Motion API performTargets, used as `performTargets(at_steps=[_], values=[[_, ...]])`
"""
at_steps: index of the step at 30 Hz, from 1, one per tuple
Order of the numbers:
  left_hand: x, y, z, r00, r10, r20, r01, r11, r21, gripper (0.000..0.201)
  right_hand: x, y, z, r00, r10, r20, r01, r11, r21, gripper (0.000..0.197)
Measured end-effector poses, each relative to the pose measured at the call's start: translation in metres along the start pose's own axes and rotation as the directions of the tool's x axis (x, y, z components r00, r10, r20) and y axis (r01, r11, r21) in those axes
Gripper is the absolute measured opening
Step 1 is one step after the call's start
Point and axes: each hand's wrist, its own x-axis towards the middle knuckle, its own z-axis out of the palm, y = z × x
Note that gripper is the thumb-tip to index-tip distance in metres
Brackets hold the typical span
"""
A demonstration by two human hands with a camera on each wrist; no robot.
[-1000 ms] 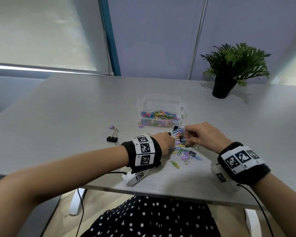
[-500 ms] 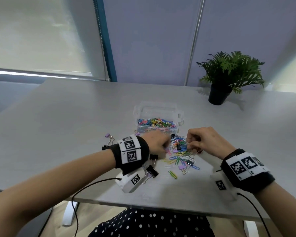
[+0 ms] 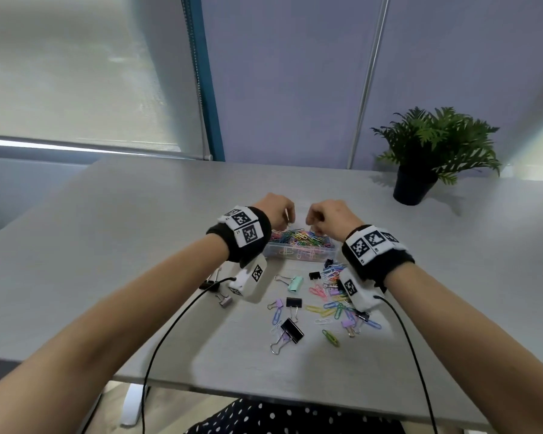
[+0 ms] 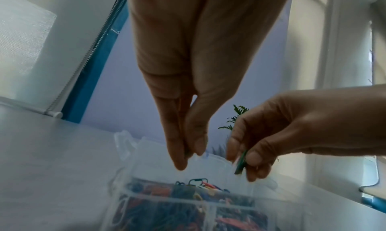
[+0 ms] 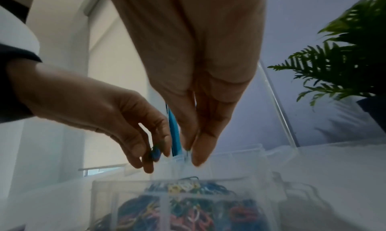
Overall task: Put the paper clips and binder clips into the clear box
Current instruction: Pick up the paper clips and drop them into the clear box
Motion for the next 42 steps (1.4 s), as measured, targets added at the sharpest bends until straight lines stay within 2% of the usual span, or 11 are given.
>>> performTargets(at_steps=[3, 7, 13, 17, 19, 22, 25, 28, 34, 39, 42], values=[[-0.012, -0.003, 0.000, 0.997, 0.076, -0.016, -0.074, 0.993, 0.094, 0.037, -0.006, 0.001, -0.005, 0.997, -0.017, 0.079, 0.027, 0.992, -0.124, 0.025], [-0.051, 0.003, 0.014, 0.976, 0.215, -0.045, -0.210, 0.973, 0.093, 0.037, -0.040, 0.010, -0.018, 0.996, -0.059, 0.069, 0.071, 0.981, -0.182, 0.020], [-0.101, 0.026, 0.055, 0.935, 0.322, 0.149, -0.328, 0.944, 0.019, 0.021, -0.096, 0.023, -0.002, 0.942, 0.017, 0.336, 0.099, 0.941, -0.325, 0.018], [-0.113, 0.046, 0.075, 0.898, 0.381, 0.221, -0.397, 0.918, 0.027, 0.018, -0.095, 0.037, -0.001, 0.966, 0.049, 0.253, 0.055, 0.920, -0.387, 0.023], [-0.101, 0.048, 0.075, 0.908, 0.349, 0.231, -0.368, 0.929, 0.043, 0.020, -0.088, 0.043, -0.002, 0.975, 0.070, 0.209, 0.026, 0.906, -0.423, 0.025], [-0.070, 0.046, 0.068, 0.957, 0.255, 0.136, -0.268, 0.959, 0.095, 0.027, -0.080, 0.045, 0.002, 0.981, 0.093, 0.173, 0.005, 0.870, -0.493, 0.027], [-0.046, 0.048, 0.064, 0.976, 0.194, 0.095, -0.208, 0.964, 0.167, 0.025, -0.074, 0.045, 0.008, 0.981, 0.109, 0.159, -0.009, 0.849, -0.528, 0.030], [-0.035, 0.058, 0.070, 0.978, 0.151, 0.141, -0.185, 0.945, 0.272, 0.023, -0.071, 0.044, 0.013, 0.979, 0.104, 0.173, 0.007, 0.837, -0.546, 0.027], [-0.020, 0.072, 0.078, 0.986, 0.133, 0.097, -0.161, 0.896, 0.414, 0.024, -0.063, 0.045, 0.018, 0.983, 0.086, 0.160, 0.017, 0.833, -0.553, 0.022], [-0.009, 0.075, 0.076, 0.987, 0.117, 0.112, -0.155, 0.880, 0.449, 0.025, -0.060, 0.044, 0.013, 0.983, 0.104, 0.152, -0.004, 0.839, -0.545, 0.022], [-0.001, 0.070, 0.071, 0.976, 0.126, 0.180, -0.191, 0.893, 0.409, 0.033, -0.059, 0.043, 0.013, 0.984, 0.092, 0.154, 0.003, 0.848, -0.530, 0.021]])
